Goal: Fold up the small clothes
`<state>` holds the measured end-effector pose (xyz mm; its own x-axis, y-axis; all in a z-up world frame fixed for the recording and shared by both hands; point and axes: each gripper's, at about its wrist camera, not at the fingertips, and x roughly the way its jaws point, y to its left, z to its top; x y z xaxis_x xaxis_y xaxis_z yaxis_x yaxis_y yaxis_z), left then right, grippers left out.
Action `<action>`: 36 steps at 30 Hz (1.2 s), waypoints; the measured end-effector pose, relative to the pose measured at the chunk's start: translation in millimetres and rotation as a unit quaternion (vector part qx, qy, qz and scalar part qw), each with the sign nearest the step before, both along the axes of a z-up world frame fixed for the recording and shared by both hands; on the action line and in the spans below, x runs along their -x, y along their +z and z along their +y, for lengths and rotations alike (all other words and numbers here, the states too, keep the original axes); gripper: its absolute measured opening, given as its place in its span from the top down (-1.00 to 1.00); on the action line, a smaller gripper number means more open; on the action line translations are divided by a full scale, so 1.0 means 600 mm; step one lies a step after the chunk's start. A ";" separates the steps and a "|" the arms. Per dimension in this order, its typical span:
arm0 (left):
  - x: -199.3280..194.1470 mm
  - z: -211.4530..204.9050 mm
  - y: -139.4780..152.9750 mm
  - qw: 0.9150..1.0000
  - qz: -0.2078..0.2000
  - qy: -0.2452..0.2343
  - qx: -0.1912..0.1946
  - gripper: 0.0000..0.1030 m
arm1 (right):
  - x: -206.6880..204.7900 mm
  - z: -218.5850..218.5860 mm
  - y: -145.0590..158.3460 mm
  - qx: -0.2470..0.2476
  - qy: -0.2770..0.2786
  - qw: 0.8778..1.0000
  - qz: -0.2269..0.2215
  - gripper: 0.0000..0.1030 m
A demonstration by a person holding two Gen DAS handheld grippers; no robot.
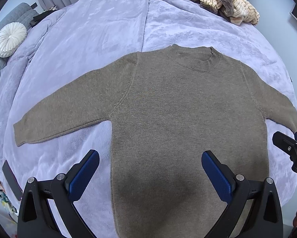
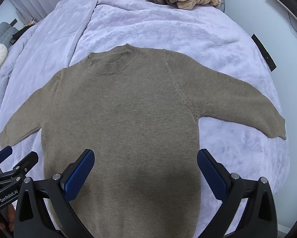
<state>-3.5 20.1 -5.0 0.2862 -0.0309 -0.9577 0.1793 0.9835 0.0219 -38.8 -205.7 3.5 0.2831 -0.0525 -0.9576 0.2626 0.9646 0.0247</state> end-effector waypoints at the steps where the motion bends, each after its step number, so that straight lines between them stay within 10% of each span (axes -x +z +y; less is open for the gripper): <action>1: -0.001 -0.002 0.000 1.000 0.001 0.001 0.000 -1.00 | -0.001 0.000 0.000 0.000 0.000 1.000 0.001 -0.99; 36: -0.015 0.017 -0.029 0.999 0.028 0.029 0.003 -1.00 | -0.024 0.021 -0.034 -0.011 0.014 0.999 0.029 -0.99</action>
